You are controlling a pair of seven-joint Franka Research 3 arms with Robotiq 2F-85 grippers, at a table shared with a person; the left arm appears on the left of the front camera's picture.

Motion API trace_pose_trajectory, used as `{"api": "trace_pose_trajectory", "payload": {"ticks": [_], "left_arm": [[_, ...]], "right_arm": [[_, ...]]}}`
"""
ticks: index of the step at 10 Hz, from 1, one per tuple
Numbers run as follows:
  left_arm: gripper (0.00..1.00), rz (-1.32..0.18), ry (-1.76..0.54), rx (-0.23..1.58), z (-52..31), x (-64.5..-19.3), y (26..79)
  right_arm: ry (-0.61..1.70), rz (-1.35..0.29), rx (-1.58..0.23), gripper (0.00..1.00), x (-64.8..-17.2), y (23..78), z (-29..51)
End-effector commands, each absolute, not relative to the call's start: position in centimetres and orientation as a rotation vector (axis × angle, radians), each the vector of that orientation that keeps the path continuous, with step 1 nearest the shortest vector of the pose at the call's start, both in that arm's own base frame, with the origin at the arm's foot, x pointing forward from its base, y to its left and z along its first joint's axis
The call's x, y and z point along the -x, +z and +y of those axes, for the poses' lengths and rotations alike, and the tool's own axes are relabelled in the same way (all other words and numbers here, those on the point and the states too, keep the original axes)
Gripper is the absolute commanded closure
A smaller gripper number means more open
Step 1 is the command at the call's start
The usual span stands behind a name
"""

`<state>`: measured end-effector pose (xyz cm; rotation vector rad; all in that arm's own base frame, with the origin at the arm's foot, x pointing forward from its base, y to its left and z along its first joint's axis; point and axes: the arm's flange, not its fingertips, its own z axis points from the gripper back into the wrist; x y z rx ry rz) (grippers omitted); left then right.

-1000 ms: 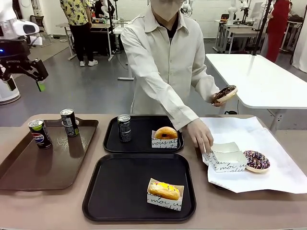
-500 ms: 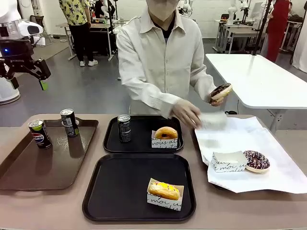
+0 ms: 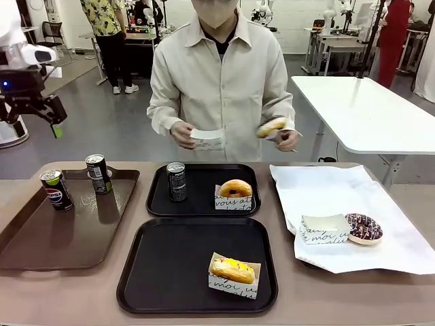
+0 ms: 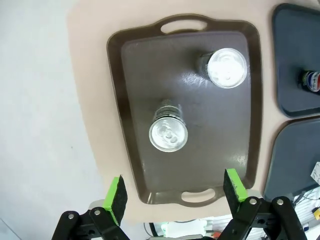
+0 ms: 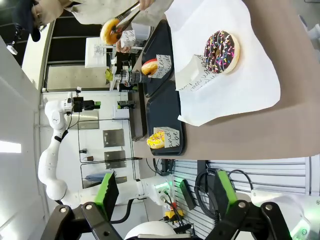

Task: Set up donuts and drinks on trays.
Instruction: Pick up one Pepsi coke from the Handle tray and place it on the Flat Tray without a Pepsi coke.

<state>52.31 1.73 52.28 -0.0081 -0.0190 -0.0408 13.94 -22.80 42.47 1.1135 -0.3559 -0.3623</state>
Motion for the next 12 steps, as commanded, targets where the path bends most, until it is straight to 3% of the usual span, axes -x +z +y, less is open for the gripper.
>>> {"api": "trace_pose_trajectory", "payload": {"ticks": [1, 4, 8, 12], "left_arm": [[0.00, 0.006, -0.079, 0.053, 3.2, -51.7, 51.2], [0.00, -0.029, -0.055, 0.108, 3.5, -50.8, 48.1], [0.00, -0.106, -0.028, 0.051, 3.1, -50.6, 44.5], [0.00, -0.068, -0.036, 0.025, 2.3, -51.1, 42.0]], "right_arm": [[-0.346, -0.381, -1.135, 0.00, -13.9, 42.5, -22.8], [-0.346, -0.381, -1.135, 0.00, -13.9, 42.5, -22.8], [-0.346, -0.381, -1.135, 0.00, -13.9, 42.5, -22.8], [-0.346, -0.381, -1.135, 0.00, -13.9, 42.5, -22.8]]}}
